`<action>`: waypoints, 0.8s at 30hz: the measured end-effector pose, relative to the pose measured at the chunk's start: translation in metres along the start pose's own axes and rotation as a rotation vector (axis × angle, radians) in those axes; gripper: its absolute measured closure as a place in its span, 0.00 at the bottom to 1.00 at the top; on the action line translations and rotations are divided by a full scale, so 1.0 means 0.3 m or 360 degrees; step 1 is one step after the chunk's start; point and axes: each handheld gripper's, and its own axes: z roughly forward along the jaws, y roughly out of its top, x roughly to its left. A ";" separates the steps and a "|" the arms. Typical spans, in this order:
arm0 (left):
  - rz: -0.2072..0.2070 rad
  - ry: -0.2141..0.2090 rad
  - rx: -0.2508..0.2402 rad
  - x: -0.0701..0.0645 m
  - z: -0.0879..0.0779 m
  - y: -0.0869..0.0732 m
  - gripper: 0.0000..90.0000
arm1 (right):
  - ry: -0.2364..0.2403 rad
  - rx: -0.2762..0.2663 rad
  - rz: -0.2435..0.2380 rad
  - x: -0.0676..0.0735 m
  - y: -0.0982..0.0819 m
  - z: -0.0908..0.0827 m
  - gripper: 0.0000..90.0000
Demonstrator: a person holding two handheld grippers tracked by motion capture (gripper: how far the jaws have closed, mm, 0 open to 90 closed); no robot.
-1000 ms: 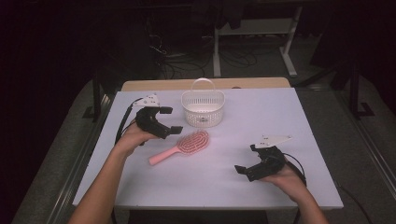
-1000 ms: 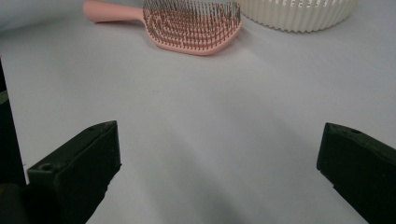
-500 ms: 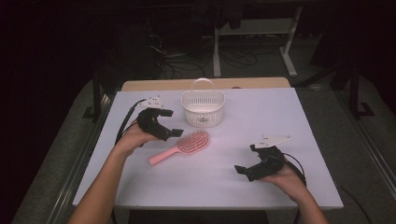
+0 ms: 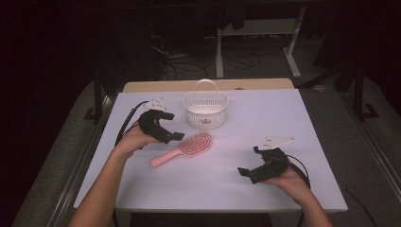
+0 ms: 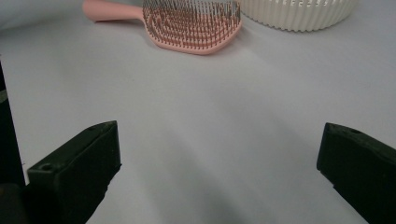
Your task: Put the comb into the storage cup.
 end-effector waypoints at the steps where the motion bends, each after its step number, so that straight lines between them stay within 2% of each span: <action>1: 0.0000 -0.0001 0.0007 0.000 0.000 0.000 0.00 | 0.0000 -0.0001 0.0001 0.000 0.000 0.000 0.00; 10: -0.0003 -0.0006 0.0064 0.001 0.003 -0.005 0.00 | -0.0001 0.0000 -0.0002 0.000 0.000 -0.001 0.00; 24: -0.0014 -0.0002 0.0198 0.000 0.018 -0.014 0.00 | -0.0003 0.0001 -0.0003 0.000 0.000 -0.001 0.00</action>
